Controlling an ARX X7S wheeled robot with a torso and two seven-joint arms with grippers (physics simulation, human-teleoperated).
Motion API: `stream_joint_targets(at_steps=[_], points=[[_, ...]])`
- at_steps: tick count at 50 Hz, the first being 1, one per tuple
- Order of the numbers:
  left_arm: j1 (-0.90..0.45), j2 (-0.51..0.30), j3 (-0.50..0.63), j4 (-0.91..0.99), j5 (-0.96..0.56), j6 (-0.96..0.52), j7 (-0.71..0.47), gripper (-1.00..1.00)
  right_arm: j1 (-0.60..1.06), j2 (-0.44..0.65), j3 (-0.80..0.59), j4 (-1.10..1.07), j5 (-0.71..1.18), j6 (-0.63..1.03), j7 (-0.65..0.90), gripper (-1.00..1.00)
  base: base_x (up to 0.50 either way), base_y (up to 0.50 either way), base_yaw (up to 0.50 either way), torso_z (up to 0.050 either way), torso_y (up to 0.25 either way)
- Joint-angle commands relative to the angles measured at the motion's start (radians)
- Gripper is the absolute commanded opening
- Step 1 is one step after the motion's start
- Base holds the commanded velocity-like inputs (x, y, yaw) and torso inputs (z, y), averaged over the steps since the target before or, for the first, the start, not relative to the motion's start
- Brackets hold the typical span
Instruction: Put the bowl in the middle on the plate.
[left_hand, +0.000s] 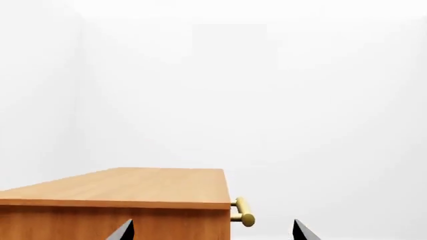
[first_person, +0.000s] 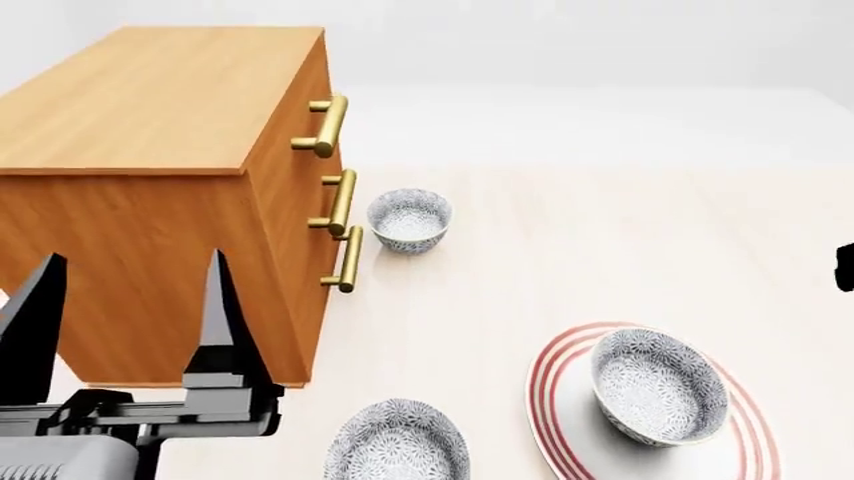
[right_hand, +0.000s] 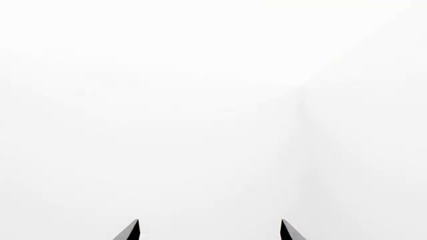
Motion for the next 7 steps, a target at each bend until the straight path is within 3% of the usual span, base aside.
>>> stream_joint_targets(at_steps=[1, 7], points=[[0.003, -0.004, -0.006, 0.004, 0.011, -0.003, -0.005, 1.0, -0.119, 0.037, -0.029, -0.075, -0.07, -0.211, 0.082, 1.0, 0.0, 0.0, 0.0, 0.0, 0.25], [0.003, -0.007, -0.01, 0.012, 0.016, -0.006, -0.009, 1.0, -0.198, 0.042, -0.038, -0.067, -0.086, -0.325, 0.107, 1.0, 0.0, 0.0, 0.0, 0.0, 0.25]])
